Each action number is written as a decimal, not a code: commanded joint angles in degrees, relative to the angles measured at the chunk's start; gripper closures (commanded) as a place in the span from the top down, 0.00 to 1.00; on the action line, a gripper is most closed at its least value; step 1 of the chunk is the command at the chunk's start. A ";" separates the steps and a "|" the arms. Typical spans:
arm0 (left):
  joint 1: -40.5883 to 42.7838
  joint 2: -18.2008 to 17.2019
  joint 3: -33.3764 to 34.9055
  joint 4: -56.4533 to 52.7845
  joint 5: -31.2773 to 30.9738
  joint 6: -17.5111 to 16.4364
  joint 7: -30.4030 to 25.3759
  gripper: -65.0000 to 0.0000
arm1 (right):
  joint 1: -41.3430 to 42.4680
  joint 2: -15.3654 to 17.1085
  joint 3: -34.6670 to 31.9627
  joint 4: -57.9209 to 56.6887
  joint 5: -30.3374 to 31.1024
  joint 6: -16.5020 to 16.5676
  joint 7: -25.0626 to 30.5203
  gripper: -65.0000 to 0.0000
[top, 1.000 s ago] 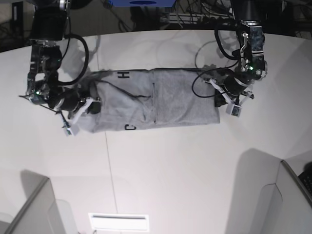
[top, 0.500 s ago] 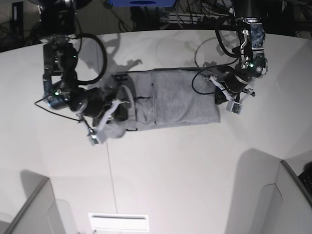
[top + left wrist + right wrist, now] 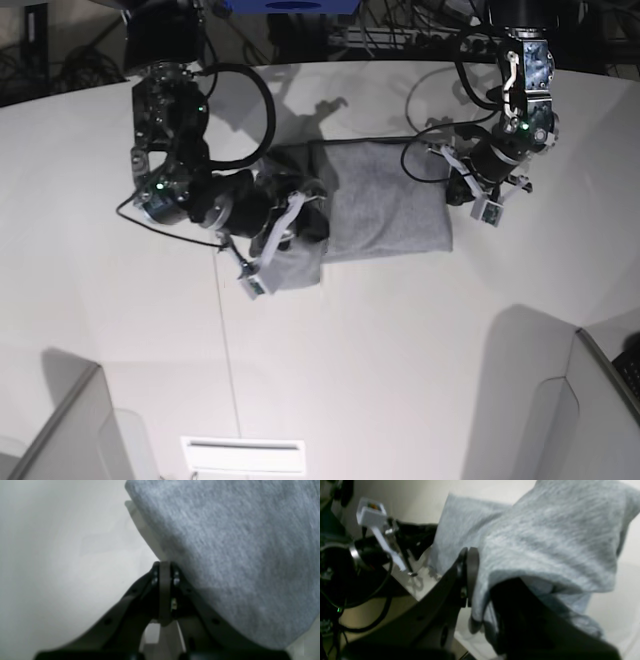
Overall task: Fold the T-shirt properly
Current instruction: 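Grasp the other strip end with the right gripper and fold it toward the left gripper, then press the folded end down onto the bundle with the right gripper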
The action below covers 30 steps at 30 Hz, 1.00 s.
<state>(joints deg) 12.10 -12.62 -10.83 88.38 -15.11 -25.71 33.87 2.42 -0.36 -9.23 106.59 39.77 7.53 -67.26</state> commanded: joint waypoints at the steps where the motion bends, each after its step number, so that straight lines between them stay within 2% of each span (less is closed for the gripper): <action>1: 0.17 -0.52 -0.11 0.37 0.92 0.00 1.52 0.00 | 0.79 -1.27 -0.92 1.06 1.51 0.34 1.81 0.00; 6: 1.31 -0.61 -0.11 0.90 0.92 0.00 1.52 0.00 | -0.26 -3.90 -4.35 0.98 1.33 0.25 4.36 0.00; 11: 2.72 -0.61 -0.20 2.13 0.92 0.00 1.52 0.00 | -0.09 -4.43 -7.51 -0.26 1.33 -0.01 7.70 0.00; 16: 2.89 -0.70 -0.20 1.95 0.92 0.00 1.52 0.00 | -0.17 -3.99 -13.14 -3.33 1.42 -5.73 13.42 0.00; 21: 4.03 -0.70 -0.20 2.04 0.92 0.00 1.52 0.00 | 0.00 -4.25 -20.00 -4.30 1.42 -8.98 17.64 0.00; 24: 4.91 -1.84 -0.20 2.04 0.92 0.00 1.52 0.00 | 1.06 -4.25 -21.93 -6.23 1.42 -10.91 19.57 0.00; 30: 6.58 -3.77 -0.20 2.13 0.83 0.00 1.25 0.00 | 2.64 -4.25 -22.55 -11.86 1.33 -11.44 23.62 0.00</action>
<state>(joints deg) 17.82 -15.86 -10.94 90.56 -16.34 -25.91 31.73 3.90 -3.95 -31.75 93.60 40.23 -4.32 -45.06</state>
